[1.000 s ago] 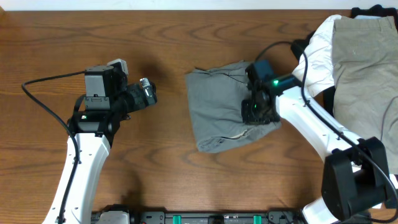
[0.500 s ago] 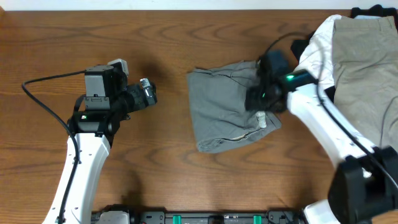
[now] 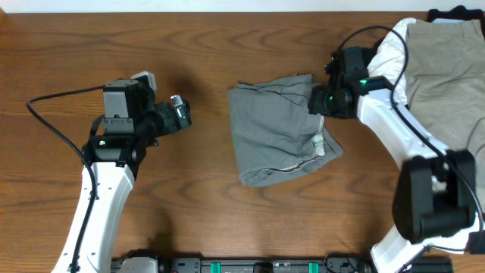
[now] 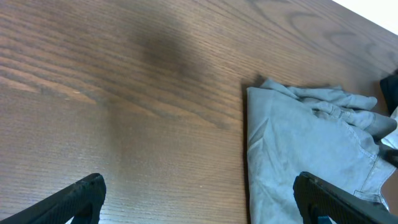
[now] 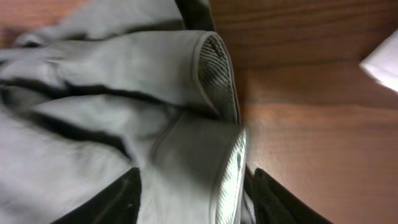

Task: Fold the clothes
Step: 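Pull the right gripper back toward the clothes pile at right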

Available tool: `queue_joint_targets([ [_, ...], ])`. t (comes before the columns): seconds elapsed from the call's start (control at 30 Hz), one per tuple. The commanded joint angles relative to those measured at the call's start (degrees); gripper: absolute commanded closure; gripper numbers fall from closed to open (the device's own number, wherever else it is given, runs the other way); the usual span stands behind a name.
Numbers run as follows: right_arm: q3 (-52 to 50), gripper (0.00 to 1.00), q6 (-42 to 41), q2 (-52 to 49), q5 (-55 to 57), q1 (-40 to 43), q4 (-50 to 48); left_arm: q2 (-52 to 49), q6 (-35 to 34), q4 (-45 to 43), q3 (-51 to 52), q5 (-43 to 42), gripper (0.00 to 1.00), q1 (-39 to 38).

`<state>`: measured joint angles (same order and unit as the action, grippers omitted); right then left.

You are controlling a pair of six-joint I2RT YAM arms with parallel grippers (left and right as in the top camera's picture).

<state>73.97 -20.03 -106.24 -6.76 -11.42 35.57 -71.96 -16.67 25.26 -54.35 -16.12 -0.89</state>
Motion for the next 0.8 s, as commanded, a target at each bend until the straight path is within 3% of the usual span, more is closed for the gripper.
queue_joint_targets([
  [0.0, 0.04, 0.54, 0.39, -1.95, -0.63, 0.09, -1.99, -0.39, 0.59, -0.28, -0.15, 0.42, 0.02, 0.24],
  [0.13, 0.04, 0.68, 0.37, -2.45, -1.01, 0.11, -5.44, -0.39, 0.59, -0.28, -0.15, 0.42, 0.02, 0.22],
  [0.2, 0.07, 0.84, 0.37, -2.4, -1.31, 0.11, -7.15, -0.39, 0.59, -0.37, -0.15, 0.48, 0.02, 0.24],
  [0.23, 0.09, 0.97, 0.37, -2.38, -2.19, 0.11, -7.89, -0.39, 0.59, -0.46, -0.15, 0.63, 0.02, 0.22],
  [0.27, 0.17, 0.99, 0.37, -2.12, -3.74, 0.15, -8.68, -0.39, 0.59, -0.5, -0.15, 0.7, 0.02, 0.24],
  [0.77, 3.26, 0.99, 4.96, -0.79, -5.51, 0.96, -22.47, -0.39, 0.59, -0.63, -0.15, 0.83, 0.02, 0.22],
])
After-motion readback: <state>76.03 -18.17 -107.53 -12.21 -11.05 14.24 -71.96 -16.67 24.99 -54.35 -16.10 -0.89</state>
